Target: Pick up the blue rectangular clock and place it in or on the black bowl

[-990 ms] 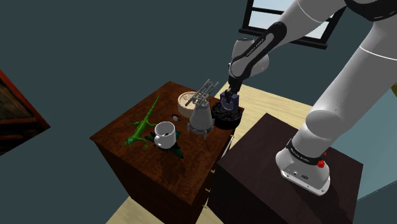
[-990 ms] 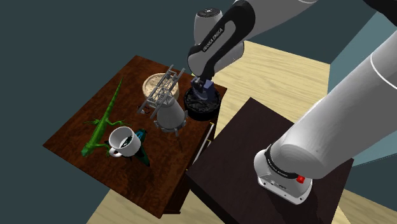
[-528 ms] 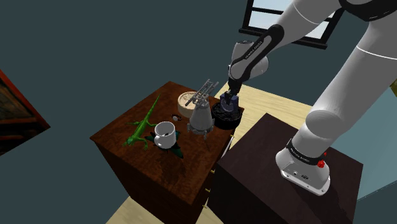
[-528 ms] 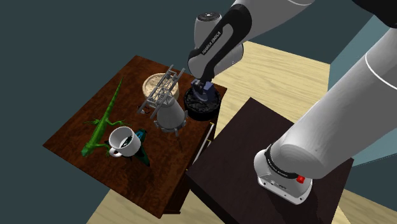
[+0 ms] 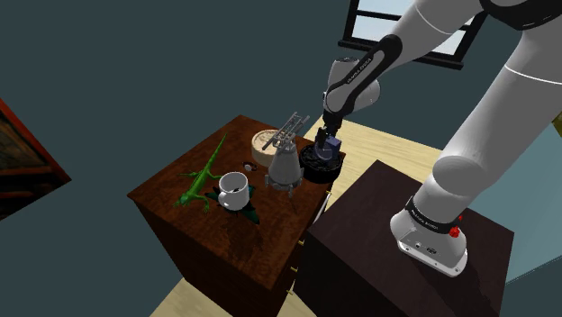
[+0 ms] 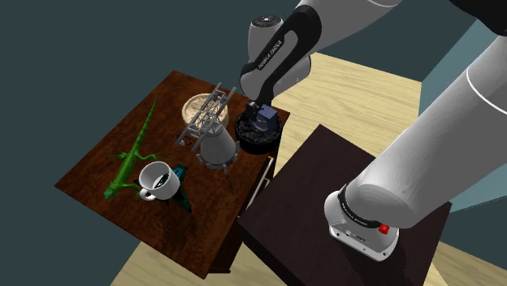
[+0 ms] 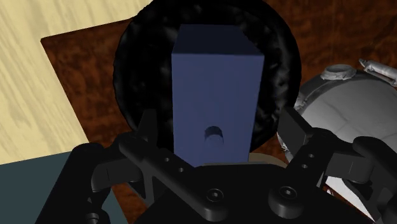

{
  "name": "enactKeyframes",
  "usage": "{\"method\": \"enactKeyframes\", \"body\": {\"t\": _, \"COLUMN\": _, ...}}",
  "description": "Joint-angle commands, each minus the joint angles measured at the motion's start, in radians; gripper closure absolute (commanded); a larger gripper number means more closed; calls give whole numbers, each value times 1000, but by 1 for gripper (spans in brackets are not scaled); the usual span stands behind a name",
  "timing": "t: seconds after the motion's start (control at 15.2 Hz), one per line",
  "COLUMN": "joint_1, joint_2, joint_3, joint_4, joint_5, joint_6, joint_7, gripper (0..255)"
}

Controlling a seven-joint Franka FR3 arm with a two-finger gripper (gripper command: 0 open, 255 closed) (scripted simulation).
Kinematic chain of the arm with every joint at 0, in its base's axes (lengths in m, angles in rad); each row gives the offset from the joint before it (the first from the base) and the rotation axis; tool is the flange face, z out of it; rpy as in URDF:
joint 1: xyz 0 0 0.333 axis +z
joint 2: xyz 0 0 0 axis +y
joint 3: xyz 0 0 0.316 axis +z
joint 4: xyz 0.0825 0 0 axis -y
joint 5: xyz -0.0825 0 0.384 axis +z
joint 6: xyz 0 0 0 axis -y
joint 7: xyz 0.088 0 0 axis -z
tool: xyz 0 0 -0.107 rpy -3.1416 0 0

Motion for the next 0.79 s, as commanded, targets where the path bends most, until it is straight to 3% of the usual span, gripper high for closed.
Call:
{"method": "enactKeyframes", "body": {"t": 0.0, "joint_1": 0, "joint_2": -37, "joint_3": 0, "joint_4": 2, "joint_5": -4, "joint_6": -39, "joint_7": 3, "gripper": 0}}
{"method": "enactKeyframes", "body": {"t": 0.2, "joint_1": -1, "joint_2": -133, "joint_3": 0, "joint_4": 16, "joint_5": -11, "joint_6": -149, "joint_7": 8, "gripper": 0}}
{"method": "enactKeyframes", "body": {"t": 0.73, "joint_1": -1, "joint_2": -133, "joint_3": 0, "joint_4": 16, "joint_5": -11, "joint_6": -149, "joint_7": 8, "gripper": 0}}
